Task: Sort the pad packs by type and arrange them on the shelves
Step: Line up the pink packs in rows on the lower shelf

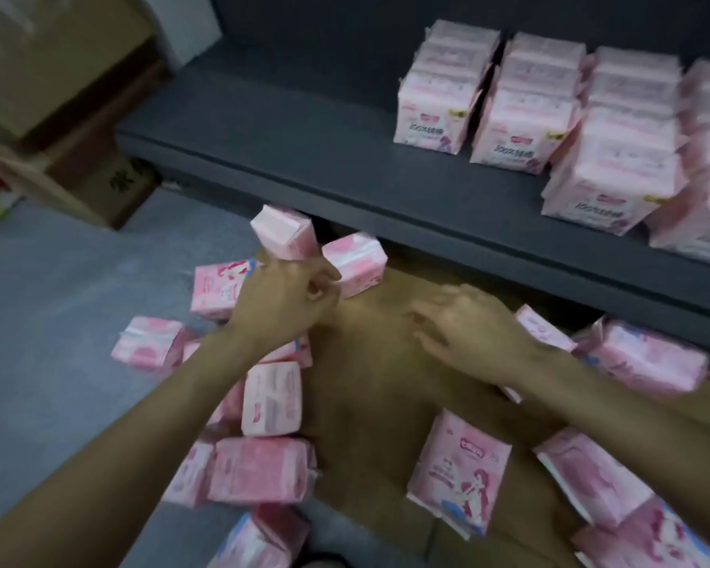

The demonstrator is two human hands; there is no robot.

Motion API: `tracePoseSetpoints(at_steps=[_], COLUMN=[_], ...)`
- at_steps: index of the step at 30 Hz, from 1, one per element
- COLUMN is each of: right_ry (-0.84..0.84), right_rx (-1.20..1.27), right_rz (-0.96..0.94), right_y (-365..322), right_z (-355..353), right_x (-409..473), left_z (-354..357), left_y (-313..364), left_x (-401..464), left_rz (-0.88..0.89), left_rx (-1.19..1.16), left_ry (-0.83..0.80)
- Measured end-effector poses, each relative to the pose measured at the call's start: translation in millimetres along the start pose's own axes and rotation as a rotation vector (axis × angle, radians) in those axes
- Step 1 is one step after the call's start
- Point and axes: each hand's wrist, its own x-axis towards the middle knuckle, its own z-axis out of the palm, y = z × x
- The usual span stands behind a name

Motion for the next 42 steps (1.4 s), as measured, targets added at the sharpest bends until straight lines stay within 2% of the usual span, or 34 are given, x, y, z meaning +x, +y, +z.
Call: tracePoseSetpoints(at_steps=[2, 5, 7, 10, 12, 14, 18, 21, 24, 28, 32, 34, 37, 42], right_ry=[-0.144, -0.202, -0.202, -0.07, -0.006, -0.024, 0.092, 0.17, 0.112, -0.055, -0.172, -0.162, -0.14, -0.172], right_rx=[0.063, 0.157, 0.124, -0.012, -0.191, -0.313, -0.297, -0.29, -0.24, -0.076, 0.243, 0.211, 0.108, -0.024], right_rz=[0.005, -0.084, -0.191, -0.414, -0.562, -0.639, -0.745, -0.744, -0.766, -0.616, -0.173, -0.064, -0.008, -0.014], right_y=[-25, -56, -73, -93, -102, -103, -83, -75, -74, -51, -18, -4, 6, 6], right_z=[26, 58, 75, 100, 116, 121, 128, 133, 125, 97, 69, 63, 67, 79], right_x=[1, 16, 33, 55, 66, 73, 71, 65, 65, 60, 44, 40, 34, 26], left_z=[10, 28, 37, 48, 59, 68, 72, 75, 75, 66, 59, 61, 64, 52], left_y=[-26, -51, -65, -82, -94, -99, -89, -79, -75, -83, -91, -96, -98, -87], left_x=[-33, -74, -95, -118, -130, -135, -135, -133, -131, -131, -120, -116, -112, -116], left_rz=[-0.087, -0.187, -0.274, -0.408, -0.414, -0.408, -0.386, -0.374, -0.366, -0.393, -0.463, -0.485, -0.461, -0.327], left_rx=[0.024, 0.101, 0.11, 0.079, 0.031, -0.026, -0.057, -0.017, -0.007, -0.161, -0.2, -0.227, -0.216, -0.2], left_ry=[-0.06, -0.077, -0.036, -0.077, -0.097, -0.116, -0.148, -0.191, -0.176, 0.001, 0.113, 0.132, 0.12, 0.041])
